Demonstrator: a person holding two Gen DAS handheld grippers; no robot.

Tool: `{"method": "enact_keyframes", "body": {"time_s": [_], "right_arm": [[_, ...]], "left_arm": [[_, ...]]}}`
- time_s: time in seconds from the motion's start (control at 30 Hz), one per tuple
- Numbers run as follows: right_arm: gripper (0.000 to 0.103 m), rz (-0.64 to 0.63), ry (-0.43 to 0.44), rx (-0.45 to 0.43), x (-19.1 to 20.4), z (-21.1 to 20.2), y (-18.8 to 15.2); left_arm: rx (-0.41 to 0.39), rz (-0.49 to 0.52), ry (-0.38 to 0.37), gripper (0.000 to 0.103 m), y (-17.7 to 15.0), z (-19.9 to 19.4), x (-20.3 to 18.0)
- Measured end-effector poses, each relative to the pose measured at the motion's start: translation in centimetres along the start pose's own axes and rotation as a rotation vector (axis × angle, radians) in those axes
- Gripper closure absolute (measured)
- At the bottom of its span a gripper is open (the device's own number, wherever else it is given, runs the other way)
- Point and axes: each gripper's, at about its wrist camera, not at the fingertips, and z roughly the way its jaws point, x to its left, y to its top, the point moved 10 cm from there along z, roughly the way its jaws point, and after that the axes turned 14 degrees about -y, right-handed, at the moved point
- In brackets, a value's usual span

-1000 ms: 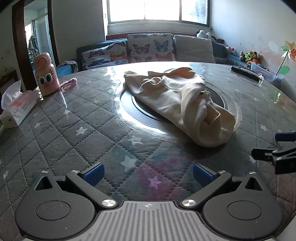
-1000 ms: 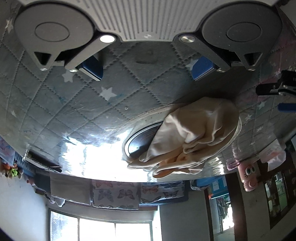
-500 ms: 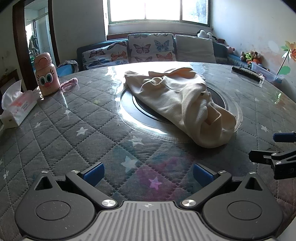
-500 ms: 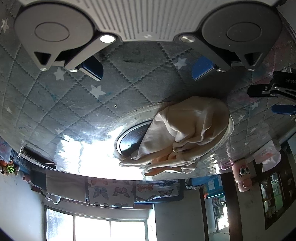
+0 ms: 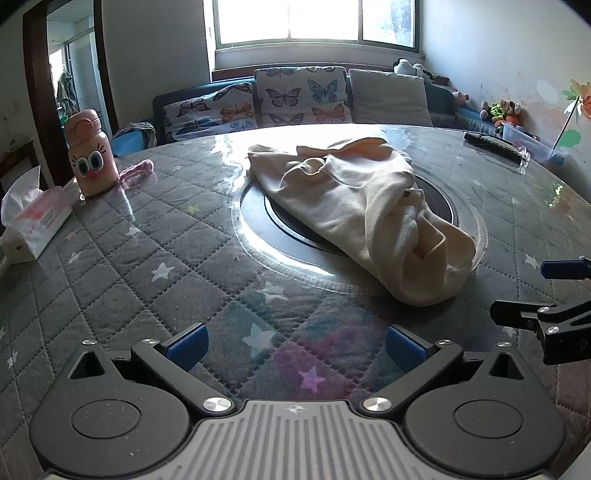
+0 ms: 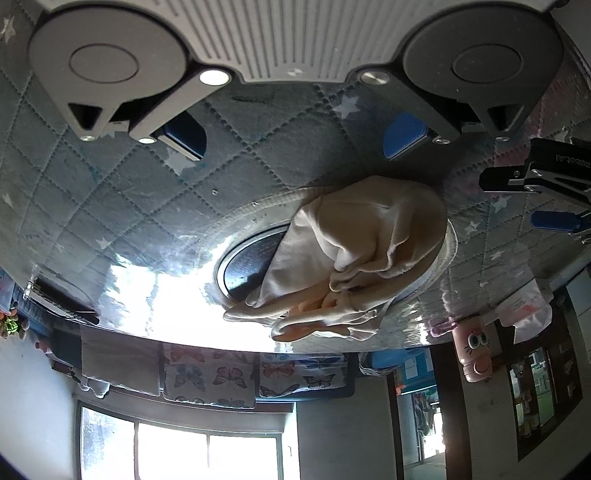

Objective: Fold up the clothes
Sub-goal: 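Move both grippers toward the crumpled cream shirt on the table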

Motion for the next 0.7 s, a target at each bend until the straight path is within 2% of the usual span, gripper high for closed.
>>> {"method": "enact_keyframes", "body": {"time_s": [0.37,0.6,0.7], "right_arm": [[0.000,-0.014,0.005,0.003,0.3,0.5,0.8],[0.000,-0.008,0.009,0.011,-0.1,1.3,1.6],[0.000,-0.005,0.011,0.015,-0.3,1.6,2.0]], "left_arm": [[-0.015,0.013,0.010,0.000,1.8,0.1,0.8],[-0.043,0.039,0.019,0.000,4.6,0.2,0.9],[-0.060,0.055,-0.002,0.000,6.1,0.3,0.4]]}}
